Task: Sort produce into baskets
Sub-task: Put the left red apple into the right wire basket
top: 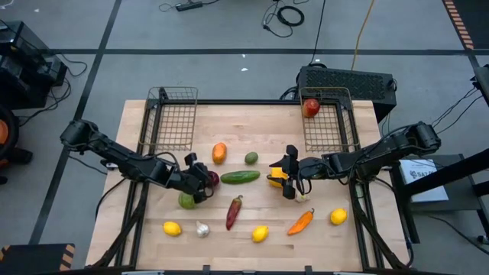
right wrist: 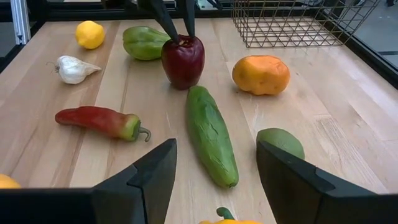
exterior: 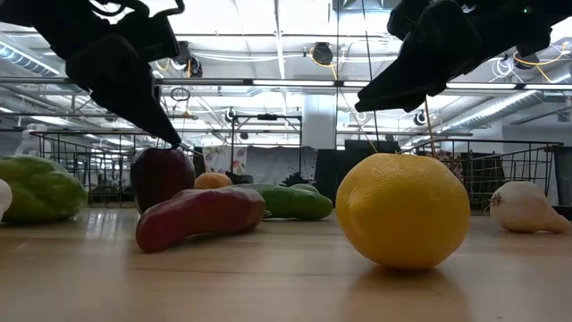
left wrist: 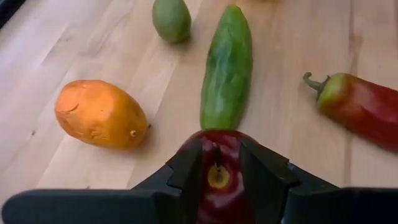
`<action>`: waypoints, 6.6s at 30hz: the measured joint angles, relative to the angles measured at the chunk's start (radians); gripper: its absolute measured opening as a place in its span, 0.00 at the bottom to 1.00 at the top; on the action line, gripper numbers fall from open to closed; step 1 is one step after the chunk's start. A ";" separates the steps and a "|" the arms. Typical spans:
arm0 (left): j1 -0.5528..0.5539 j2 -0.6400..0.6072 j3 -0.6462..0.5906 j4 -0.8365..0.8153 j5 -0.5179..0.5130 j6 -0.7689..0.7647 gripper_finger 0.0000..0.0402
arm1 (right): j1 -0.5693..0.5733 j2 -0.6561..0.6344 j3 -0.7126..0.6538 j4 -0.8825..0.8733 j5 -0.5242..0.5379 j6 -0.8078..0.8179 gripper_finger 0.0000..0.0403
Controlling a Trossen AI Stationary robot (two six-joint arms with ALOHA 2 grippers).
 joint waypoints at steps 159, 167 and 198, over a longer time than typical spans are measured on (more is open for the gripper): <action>-0.179 -0.185 -0.115 -0.091 -0.212 -0.121 0.35 | 0.001 0.000 0.000 -0.015 -0.004 -0.003 0.53; -0.179 -0.186 -0.183 0.007 -0.190 -0.085 0.35 | 0.001 0.000 0.000 -0.014 -0.004 -0.003 0.53; -0.177 -0.187 -0.283 0.218 -0.168 -0.038 0.14 | 0.000 0.000 0.000 -0.013 -0.003 -0.003 0.53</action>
